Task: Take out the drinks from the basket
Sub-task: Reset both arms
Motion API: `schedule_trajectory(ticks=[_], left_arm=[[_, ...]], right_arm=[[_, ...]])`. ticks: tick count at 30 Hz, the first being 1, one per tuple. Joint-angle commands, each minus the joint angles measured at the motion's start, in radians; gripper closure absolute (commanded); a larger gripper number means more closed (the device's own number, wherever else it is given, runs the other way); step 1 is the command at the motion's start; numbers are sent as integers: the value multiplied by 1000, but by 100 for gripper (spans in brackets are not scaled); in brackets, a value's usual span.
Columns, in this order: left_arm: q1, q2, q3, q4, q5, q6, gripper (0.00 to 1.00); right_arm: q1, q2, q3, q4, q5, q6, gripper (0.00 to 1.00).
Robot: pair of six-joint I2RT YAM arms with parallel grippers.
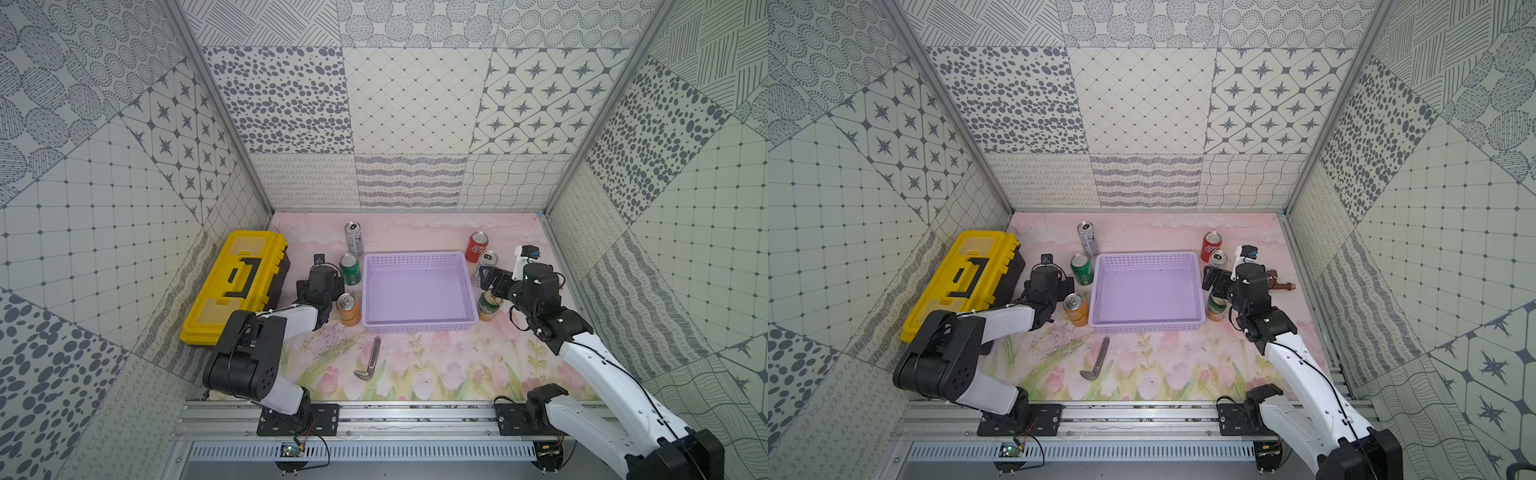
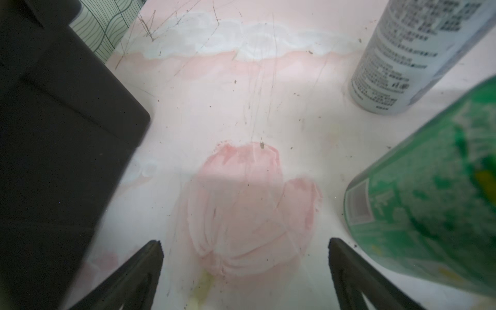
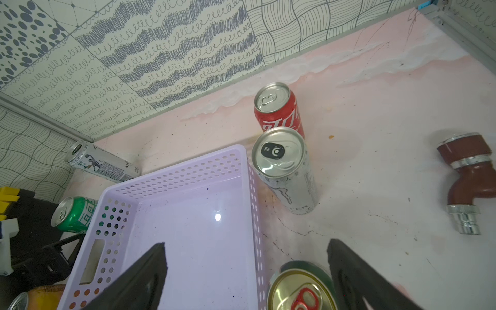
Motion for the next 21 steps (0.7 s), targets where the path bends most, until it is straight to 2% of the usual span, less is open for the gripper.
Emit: schedule_trajectory(ticks=[1, 4, 10, 13, 14, 15, 17, 18, 20, 21], left_arm=[[6, 16, -25, 217, 33, 33, 0], [13, 10, -27, 215, 51, 26, 0], [50, -6, -49, 224, 173, 17, 0], [55, -19, -134, 361, 161, -1, 0], [54, 4, -174, 442, 182, 8, 0], [51, 48, -210, 598, 172, 47, 0], [60, 5, -161, 417, 178, -7, 0], [69, 35, -185, 520, 190, 13, 0], [71, 6, -166, 427, 187, -16, 0], [70, 30, -180, 506, 182, 9, 0]], right_arm=[[-6, -5, -19, 50, -2, -1, 3], [-6, -8, -23, 58, -11, -9, 3], [-7, -54, -47, 91, -15, -23, 3], [-6, -73, -61, 105, -7, -27, 3], [-8, -80, -64, 107, -2, -30, 3], [-7, -84, -66, 111, 1, -32, 3], [-6, -87, -69, 114, 10, -35, 3], [-7, -88, -69, 113, 18, -33, 3], [-6, -84, -61, 92, 59, -13, 3], [-6, -81, -54, 80, 81, 0, 3]])
